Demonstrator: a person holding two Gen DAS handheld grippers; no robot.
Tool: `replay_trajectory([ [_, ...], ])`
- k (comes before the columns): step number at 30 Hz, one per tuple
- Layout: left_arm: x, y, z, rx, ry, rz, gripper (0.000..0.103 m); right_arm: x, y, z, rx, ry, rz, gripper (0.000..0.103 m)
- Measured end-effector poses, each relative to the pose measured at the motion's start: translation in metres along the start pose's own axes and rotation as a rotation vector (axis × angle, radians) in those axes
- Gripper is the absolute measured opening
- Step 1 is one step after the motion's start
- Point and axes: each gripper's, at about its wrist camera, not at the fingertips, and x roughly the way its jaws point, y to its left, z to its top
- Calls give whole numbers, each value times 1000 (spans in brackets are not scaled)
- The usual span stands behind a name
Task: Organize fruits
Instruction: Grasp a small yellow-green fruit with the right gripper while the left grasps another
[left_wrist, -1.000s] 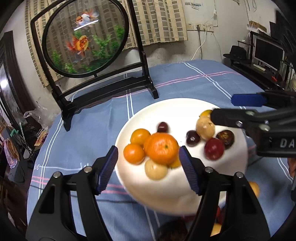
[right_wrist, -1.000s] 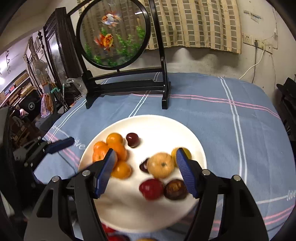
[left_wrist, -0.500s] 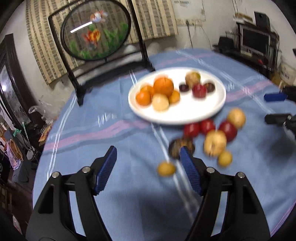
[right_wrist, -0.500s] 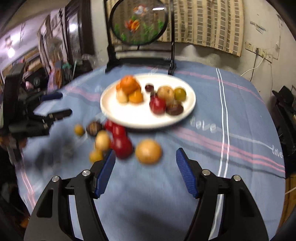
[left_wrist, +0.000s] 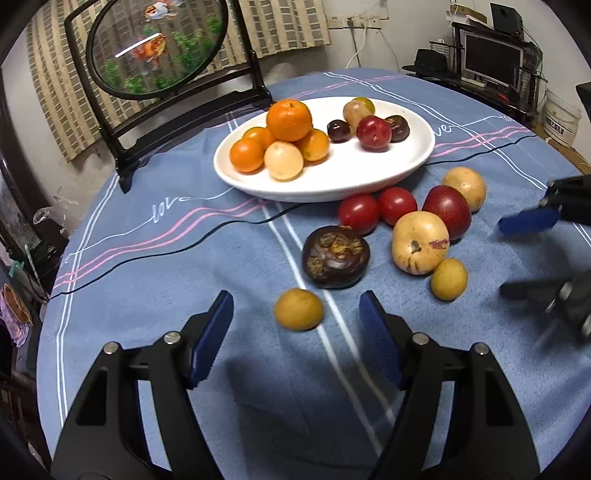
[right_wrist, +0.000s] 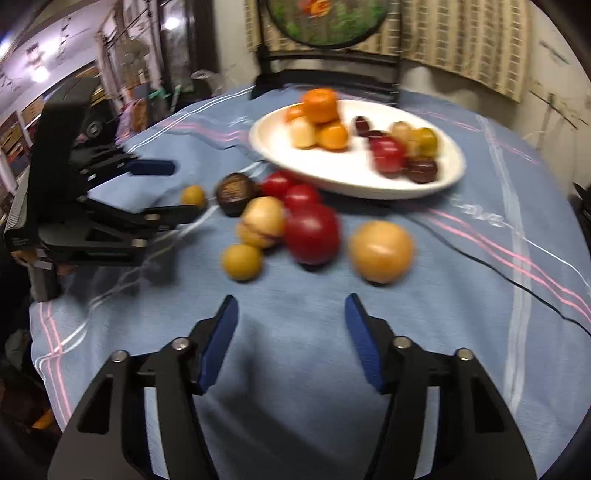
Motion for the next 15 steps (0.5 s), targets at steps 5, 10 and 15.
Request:
replay_trajectory([
  [5, 0, 6, -4, -23, -3, -24, 72, 20, 17, 17, -10, 22, 39, 48],
  [10, 2, 11, -5, -27, 9, -28, 73, 36, 24, 29, -29, 33, 23, 29],
  [15, 6, 11, -3, -33, 23, -32, 72, 28, 25, 23, -73, 18, 8, 29],
])
